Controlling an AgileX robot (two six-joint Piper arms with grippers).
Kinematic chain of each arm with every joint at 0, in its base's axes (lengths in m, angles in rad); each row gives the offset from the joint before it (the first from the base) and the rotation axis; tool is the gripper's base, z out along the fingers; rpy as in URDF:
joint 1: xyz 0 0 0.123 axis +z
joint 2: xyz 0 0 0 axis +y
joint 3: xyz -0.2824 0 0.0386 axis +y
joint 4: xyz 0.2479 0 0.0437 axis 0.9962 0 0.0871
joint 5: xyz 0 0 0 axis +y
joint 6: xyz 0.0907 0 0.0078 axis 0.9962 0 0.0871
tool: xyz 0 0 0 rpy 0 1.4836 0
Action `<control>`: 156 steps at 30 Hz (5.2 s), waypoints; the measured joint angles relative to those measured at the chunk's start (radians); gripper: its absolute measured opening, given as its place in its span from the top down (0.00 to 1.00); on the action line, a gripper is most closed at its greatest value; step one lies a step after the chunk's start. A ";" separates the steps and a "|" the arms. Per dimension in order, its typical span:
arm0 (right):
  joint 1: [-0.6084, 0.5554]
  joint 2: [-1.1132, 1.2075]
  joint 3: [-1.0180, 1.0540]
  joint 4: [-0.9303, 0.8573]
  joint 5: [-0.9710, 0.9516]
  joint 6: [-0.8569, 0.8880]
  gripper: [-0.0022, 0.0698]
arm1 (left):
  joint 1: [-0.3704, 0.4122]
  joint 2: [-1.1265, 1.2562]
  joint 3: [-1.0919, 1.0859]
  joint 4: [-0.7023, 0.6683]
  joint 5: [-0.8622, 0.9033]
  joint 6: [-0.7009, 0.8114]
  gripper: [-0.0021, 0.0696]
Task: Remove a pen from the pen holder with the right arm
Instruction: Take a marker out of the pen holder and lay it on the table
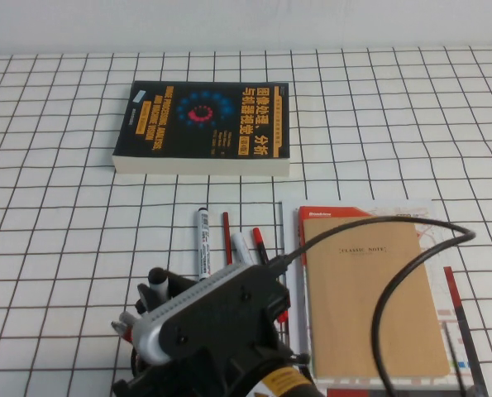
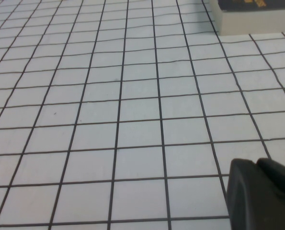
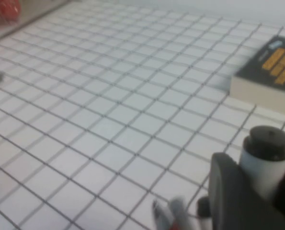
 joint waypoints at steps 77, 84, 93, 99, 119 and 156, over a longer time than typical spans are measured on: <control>-0.795 0.517 -0.855 -0.494 1.384 0.586 0.56 | 0.000 0.000 0.000 0.000 0.000 0.000 0.98; -0.743 0.205 -0.599 -0.594 1.359 0.586 0.90 | 0.000 0.000 0.000 0.000 0.000 0.000 0.98; -0.736 -0.221 -0.259 -0.699 1.367 0.586 0.99 | 0.000 0.000 0.000 0.000 0.000 0.000 0.98; -0.736 -0.416 -0.100 -0.719 1.424 0.586 0.99 | 0.000 0.000 0.000 0.000 0.000 0.000 0.98; -0.743 -0.619 0.087 -0.997 1.406 0.586 0.99 | 0.000 0.000 0.000 0.000 0.000 0.000 0.98; -1.365 -1.663 0.925 -1.016 1.088 0.586 0.99 | 0.000 0.000 0.000 0.000 0.000 0.000 0.98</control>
